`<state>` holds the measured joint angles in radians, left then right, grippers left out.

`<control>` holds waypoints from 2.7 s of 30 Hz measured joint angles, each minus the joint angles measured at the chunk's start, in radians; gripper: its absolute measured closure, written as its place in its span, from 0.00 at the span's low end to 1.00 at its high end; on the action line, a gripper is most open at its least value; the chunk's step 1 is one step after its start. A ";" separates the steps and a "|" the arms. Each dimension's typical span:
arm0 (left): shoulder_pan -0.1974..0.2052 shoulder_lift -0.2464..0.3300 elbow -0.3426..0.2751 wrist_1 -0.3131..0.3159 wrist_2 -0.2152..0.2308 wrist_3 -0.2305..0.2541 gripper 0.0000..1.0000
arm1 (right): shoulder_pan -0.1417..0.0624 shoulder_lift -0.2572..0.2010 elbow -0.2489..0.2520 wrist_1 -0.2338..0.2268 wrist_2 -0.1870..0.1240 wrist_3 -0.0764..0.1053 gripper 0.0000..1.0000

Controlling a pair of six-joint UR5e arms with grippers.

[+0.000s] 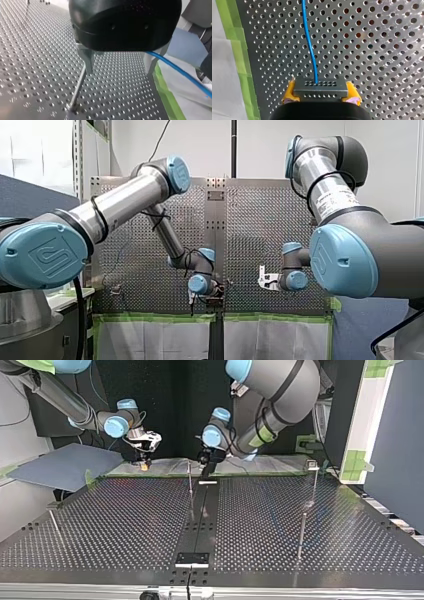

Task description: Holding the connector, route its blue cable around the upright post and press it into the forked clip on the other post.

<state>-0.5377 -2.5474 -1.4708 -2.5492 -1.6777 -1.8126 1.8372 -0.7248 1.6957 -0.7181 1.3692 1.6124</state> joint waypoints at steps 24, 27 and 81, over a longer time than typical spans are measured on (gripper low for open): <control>0.016 0.047 -0.080 0.052 0.072 -0.003 0.00 | 0.000 0.000 -0.002 0.002 -0.005 -0.005 1.00; 0.018 0.063 -0.101 0.077 0.076 -0.013 0.00 | 0.000 0.000 -0.002 0.003 -0.007 -0.005 1.00; -0.022 0.083 -0.141 0.104 0.113 -0.011 0.00 | 0.009 0.000 -0.004 0.018 -0.019 -0.005 1.00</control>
<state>-0.5596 -2.4640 -1.6116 -2.4454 -1.5643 -1.8234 1.8461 -0.7249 1.6914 -0.7006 1.3501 1.6078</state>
